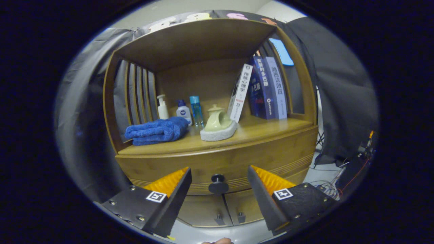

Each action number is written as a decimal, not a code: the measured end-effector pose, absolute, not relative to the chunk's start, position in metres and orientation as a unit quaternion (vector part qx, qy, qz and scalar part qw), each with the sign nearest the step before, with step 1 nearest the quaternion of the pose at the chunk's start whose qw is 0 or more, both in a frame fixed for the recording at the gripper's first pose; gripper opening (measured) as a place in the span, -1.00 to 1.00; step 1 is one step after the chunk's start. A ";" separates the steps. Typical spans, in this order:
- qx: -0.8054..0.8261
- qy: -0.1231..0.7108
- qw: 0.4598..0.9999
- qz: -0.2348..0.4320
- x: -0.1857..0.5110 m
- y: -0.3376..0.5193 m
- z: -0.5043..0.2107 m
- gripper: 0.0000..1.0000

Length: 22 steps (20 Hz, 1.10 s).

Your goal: Pull open the drawer, take out the items inside it, and place them on the countertop above the cabinet.

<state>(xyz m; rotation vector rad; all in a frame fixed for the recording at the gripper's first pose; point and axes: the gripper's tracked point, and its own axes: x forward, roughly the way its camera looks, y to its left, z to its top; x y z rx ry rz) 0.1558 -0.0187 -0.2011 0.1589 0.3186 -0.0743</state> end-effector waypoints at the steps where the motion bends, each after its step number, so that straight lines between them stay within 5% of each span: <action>1: 0.074 0.149 0.985 -0.041 0.152 -0.023 -0.191 0.98; 22: -0.013 0.001 0.987 -0.161 0.043 -0.086 0.059 0.98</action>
